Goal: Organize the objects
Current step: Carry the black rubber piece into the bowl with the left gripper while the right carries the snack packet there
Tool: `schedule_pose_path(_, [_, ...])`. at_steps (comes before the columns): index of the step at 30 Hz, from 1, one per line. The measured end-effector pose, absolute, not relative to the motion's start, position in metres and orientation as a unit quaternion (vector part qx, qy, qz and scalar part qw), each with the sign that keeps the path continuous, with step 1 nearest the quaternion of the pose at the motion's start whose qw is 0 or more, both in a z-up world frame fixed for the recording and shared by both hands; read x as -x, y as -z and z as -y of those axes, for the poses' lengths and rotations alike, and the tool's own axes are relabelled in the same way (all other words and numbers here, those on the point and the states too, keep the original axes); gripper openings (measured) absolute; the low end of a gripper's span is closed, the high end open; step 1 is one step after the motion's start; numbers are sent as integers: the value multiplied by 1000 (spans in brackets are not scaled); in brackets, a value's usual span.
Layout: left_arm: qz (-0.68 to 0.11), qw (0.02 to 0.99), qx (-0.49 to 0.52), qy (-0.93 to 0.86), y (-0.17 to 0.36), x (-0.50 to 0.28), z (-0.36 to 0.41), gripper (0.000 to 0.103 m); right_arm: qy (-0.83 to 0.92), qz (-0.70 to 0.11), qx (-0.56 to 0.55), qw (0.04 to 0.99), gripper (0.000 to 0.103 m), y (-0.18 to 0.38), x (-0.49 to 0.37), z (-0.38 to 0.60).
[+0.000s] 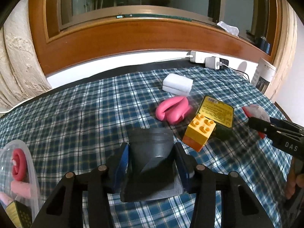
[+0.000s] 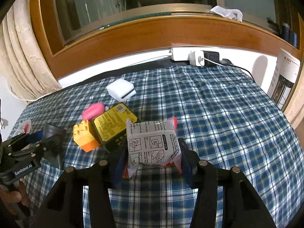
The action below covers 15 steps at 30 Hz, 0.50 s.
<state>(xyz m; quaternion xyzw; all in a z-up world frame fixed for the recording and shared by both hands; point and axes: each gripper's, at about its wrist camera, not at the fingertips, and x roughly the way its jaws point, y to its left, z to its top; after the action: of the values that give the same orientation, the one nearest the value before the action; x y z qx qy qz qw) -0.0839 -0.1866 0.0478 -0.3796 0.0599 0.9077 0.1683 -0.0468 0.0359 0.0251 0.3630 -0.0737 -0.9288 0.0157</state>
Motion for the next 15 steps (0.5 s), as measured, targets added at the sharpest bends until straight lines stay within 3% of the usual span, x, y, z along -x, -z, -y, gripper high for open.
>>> schedule_pose_path(15, [-46, 158, 363, -917, -58, 69, 198, 50, 934, 87, -346, 24, 51, -29, 40, -36])
